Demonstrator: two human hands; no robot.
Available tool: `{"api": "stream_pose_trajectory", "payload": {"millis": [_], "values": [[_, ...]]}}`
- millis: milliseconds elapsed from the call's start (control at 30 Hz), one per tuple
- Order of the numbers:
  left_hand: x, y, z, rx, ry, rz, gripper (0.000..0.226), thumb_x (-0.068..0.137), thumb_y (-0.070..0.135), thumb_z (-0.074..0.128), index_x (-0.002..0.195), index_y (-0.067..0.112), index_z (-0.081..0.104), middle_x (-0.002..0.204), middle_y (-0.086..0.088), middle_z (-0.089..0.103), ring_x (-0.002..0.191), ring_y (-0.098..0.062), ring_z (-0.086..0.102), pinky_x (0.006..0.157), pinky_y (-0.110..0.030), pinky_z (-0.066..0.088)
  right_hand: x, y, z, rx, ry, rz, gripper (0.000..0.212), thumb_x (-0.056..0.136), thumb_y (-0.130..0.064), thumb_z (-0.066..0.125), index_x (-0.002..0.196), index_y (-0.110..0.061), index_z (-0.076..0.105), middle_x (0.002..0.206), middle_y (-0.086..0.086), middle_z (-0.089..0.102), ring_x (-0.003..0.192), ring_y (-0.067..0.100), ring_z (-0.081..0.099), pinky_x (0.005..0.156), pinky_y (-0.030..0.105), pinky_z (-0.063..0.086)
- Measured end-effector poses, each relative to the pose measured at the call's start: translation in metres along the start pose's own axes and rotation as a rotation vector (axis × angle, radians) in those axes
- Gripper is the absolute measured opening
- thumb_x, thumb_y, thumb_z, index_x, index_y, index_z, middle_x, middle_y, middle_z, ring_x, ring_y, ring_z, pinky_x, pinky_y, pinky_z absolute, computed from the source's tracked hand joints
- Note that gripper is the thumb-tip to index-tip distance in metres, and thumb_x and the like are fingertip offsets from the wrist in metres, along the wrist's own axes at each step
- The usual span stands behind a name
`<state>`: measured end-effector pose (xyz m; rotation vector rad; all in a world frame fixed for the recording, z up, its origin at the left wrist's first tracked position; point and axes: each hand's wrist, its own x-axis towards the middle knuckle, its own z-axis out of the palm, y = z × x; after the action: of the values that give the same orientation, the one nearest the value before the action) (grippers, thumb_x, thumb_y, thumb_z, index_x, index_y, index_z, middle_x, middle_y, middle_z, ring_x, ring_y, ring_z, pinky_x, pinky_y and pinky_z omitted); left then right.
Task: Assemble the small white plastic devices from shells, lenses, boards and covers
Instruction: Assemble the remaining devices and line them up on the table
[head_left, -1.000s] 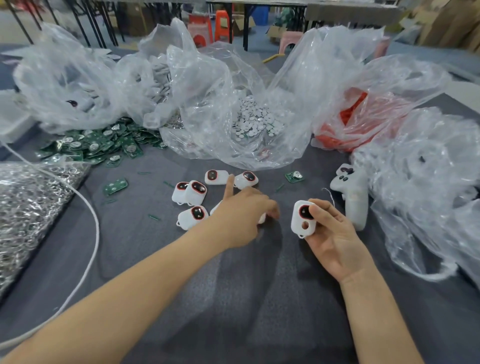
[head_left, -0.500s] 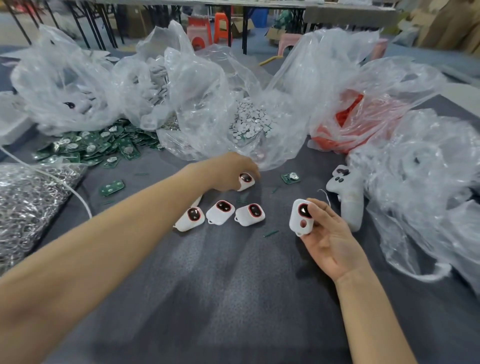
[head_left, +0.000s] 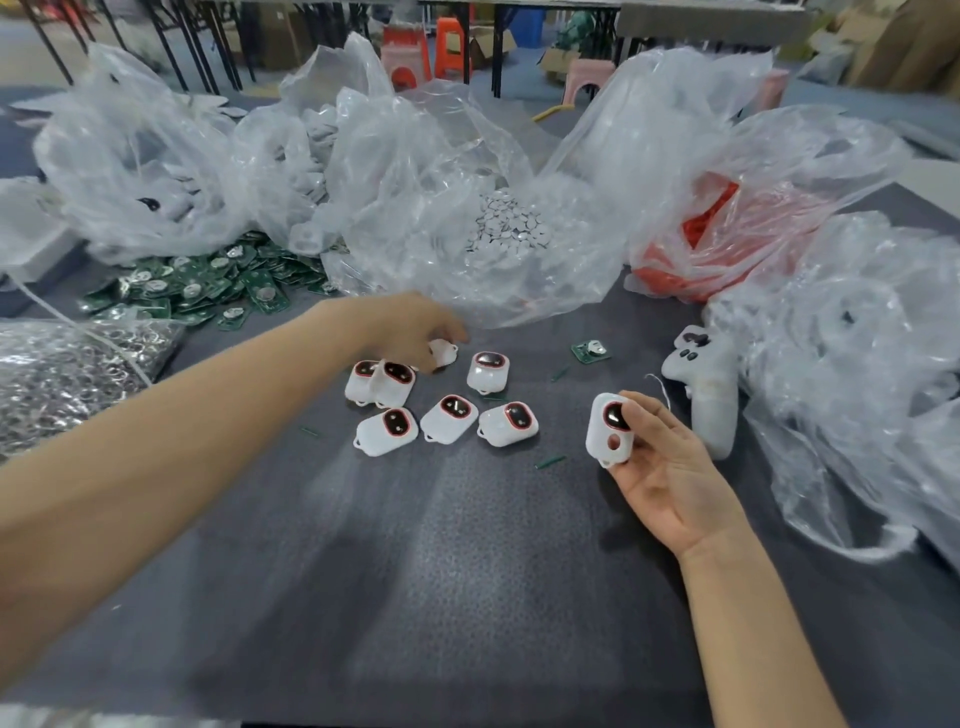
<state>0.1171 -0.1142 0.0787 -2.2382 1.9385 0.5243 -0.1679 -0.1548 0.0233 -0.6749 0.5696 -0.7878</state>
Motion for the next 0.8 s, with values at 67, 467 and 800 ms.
{"api": "stream_pose_trajectory", "payload": {"millis": [67, 467, 800], "values": [[-0.002, -0.006, 0.002, 0.096, -0.019, -0.014, 0.062, 0.081, 0.017, 0.066, 0.138, 0.034, 0.045, 0.129, -0.002, 0.056, 0.111, -0.023, 0.054, 0.096, -0.042, 0.046, 0.000, 0.000, 0.000, -0.007, 0.000, 0.002, 0.016, 0.074, -0.008, 0.062, 0.070, -0.017, 0.075, 0.079, 0.001, 0.073, 0.074, 0.008, 0.069, 0.066, 0.020, 0.056], [-0.005, 0.003, 0.022, 0.241, 0.234, -0.176, 0.066, 0.077, 0.078, 0.046, 0.078, 0.013, 0.058, 0.071, -0.002, 0.055, 0.068, -0.025, 0.056, 0.058, -0.033, 0.042, -0.004, 0.000, 0.003, -0.031, 0.018, -0.002, 0.020, 0.074, -0.007, 0.059, 0.066, -0.017, 0.074, 0.074, 0.000, 0.071, 0.071, 0.007, 0.068, 0.068, 0.018, 0.056], [-0.020, 0.003, 0.013, -0.183, 0.119, -0.190, 0.035, 0.087, 0.024, 0.055, 0.122, 0.023, 0.050, 0.110, -0.004, 0.059, 0.094, -0.023, 0.052, 0.083, -0.035, 0.045, -0.001, 0.000, 0.001, -0.039, 0.009, -0.007, 0.018, 0.073, -0.009, 0.060, 0.067, -0.018, 0.074, 0.074, -0.001, 0.071, 0.071, 0.007, 0.068, 0.068, 0.019, 0.056]]}}
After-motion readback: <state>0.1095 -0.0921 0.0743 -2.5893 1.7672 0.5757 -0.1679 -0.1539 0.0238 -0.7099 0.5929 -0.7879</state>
